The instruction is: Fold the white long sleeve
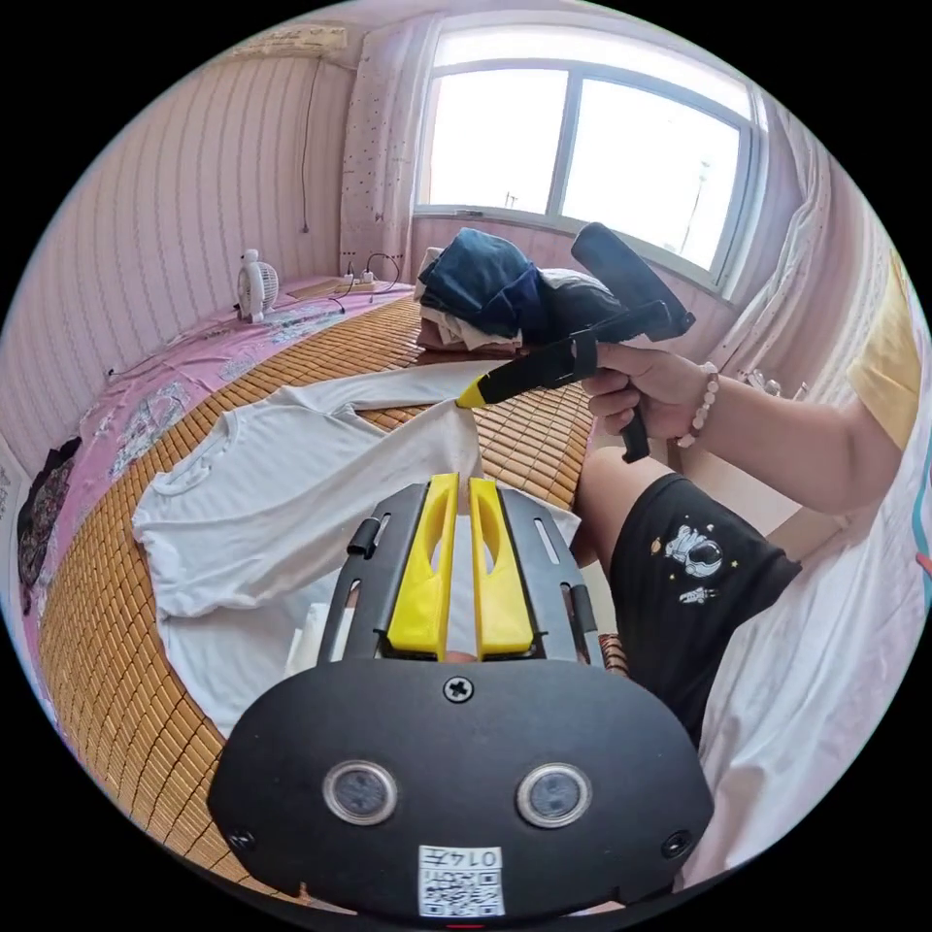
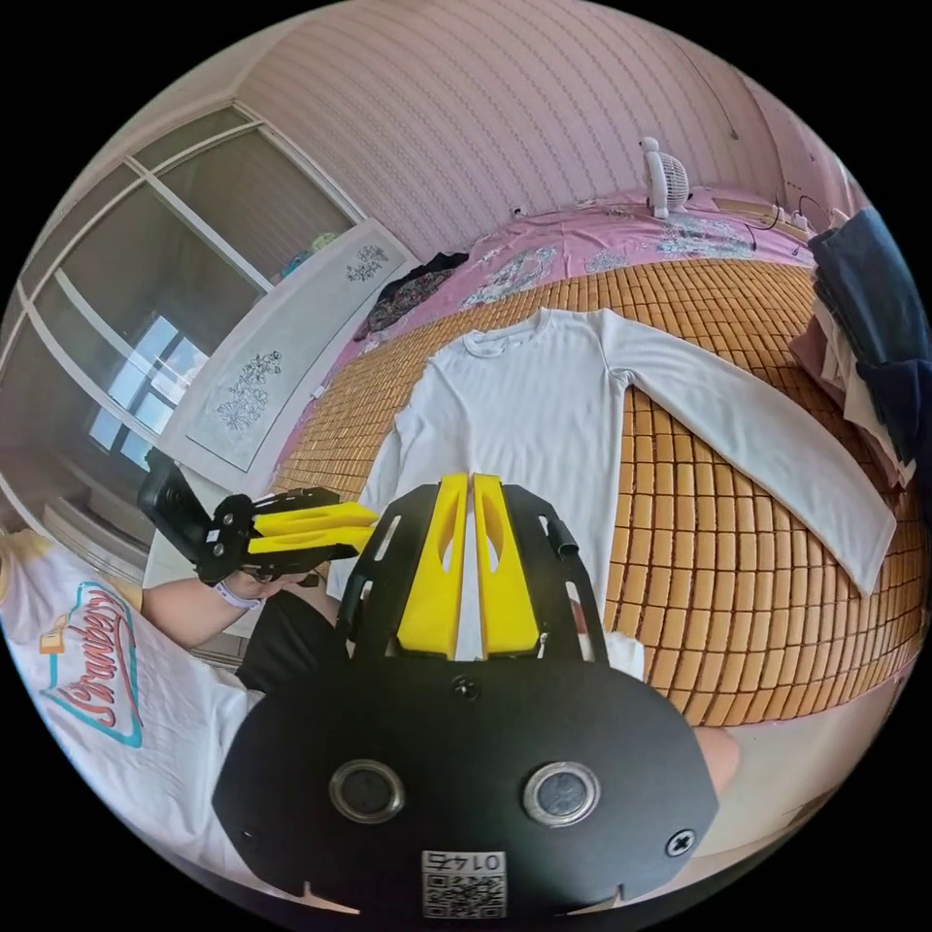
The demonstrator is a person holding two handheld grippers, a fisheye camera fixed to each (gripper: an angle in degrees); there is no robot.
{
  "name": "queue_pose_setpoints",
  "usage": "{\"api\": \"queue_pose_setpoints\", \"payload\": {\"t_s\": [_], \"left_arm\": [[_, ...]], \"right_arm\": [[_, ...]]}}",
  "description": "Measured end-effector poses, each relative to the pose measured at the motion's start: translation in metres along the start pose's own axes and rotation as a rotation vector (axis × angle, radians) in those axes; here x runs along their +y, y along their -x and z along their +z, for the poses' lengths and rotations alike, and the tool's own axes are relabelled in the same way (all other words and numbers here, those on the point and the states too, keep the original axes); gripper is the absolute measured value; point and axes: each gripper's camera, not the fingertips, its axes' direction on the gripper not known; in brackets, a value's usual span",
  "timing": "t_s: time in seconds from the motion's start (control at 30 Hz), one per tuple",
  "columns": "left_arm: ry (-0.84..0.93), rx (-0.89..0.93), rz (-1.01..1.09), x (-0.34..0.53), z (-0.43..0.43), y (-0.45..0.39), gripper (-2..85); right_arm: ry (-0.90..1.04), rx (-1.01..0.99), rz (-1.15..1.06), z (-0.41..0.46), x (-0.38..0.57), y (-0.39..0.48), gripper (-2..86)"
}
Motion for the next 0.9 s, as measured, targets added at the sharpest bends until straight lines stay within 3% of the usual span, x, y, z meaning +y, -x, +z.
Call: {"api": "queue_pose_setpoints", "payload": {"t_s": [0.13, 0.3, 0.57, 0.73, 0.9], "left_arm": [[0.155, 0.067, -0.103, 0.027, 0.031, 0.015, 5.0], [0.193, -0.039, -0.139, 0.060, 0.012, 0.044, 5.3], [0.228, -0.395, -0.257, 0.092, -0.028, 0.160, 4.8], [0.250, -0.465, -0.323, 0.093, -0.026, 0.225, 4.1], [0.195, -0.437, -0.294, 0.090, -0.021, 0.258, 5.0]], "right_arm": [[0.209, 0.179, 0.055, 0.038, 0.018, -0.030, 1.9], [0.385, 0.308, -0.028, 0.073, 0.017, -0.031, 5.7], [0.298, 0.229, -0.316, 0.133, -0.108, 0.030, 5.5], [0.280, 0.126, -0.499, 0.227, -0.215, 0.096, 5.3], [0.360, 0.139, -0.533, 0.326, -0.285, 0.123, 6.1]]}}
